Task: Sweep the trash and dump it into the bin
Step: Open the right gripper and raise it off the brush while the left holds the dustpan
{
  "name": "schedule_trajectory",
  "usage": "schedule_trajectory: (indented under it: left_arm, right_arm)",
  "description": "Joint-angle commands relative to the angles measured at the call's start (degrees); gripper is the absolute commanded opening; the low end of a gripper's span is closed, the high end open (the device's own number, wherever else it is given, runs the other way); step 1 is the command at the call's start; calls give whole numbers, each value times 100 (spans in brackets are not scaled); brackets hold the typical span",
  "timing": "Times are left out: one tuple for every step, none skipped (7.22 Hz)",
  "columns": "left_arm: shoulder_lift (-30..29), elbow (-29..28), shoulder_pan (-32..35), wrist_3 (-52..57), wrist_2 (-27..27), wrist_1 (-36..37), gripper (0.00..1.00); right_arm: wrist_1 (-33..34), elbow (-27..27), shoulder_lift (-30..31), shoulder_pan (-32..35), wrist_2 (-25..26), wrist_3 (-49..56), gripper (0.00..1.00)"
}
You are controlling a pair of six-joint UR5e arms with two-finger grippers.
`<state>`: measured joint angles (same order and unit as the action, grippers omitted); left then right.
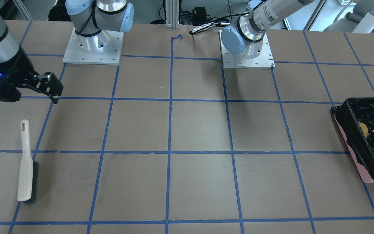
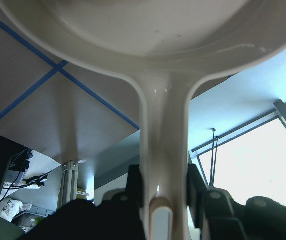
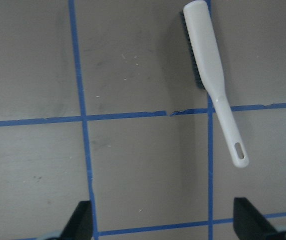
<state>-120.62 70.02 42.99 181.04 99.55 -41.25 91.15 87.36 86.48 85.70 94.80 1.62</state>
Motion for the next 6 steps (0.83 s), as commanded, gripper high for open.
schedule_trajectory:
  left_arm:
    - [65, 21, 87, 107, 30, 108, 0]
    - [118, 21, 113, 212, 73, 413, 0]
    - [179, 99, 122, 256, 143, 521, 0]
    - [258, 213, 122, 370, 135, 600, 0]
    - [311, 223, 122, 484, 101, 610, 0]
    - [311, 214, 131, 485, 144, 601, 0]
  right_arm:
    - [24, -210, 167, 894, -49, -619, 100]
    - [70, -167, 376, 930, -145, -558, 100]
    - [253, -149, 413, 931, -633, -488, 100]
    - [159, -79, 483, 896, -612, -478, 100]
    - [27, -26, 632, 861, -603, -217, 100]
    - [-78, 44, 668, 869, -612, -180, 100]
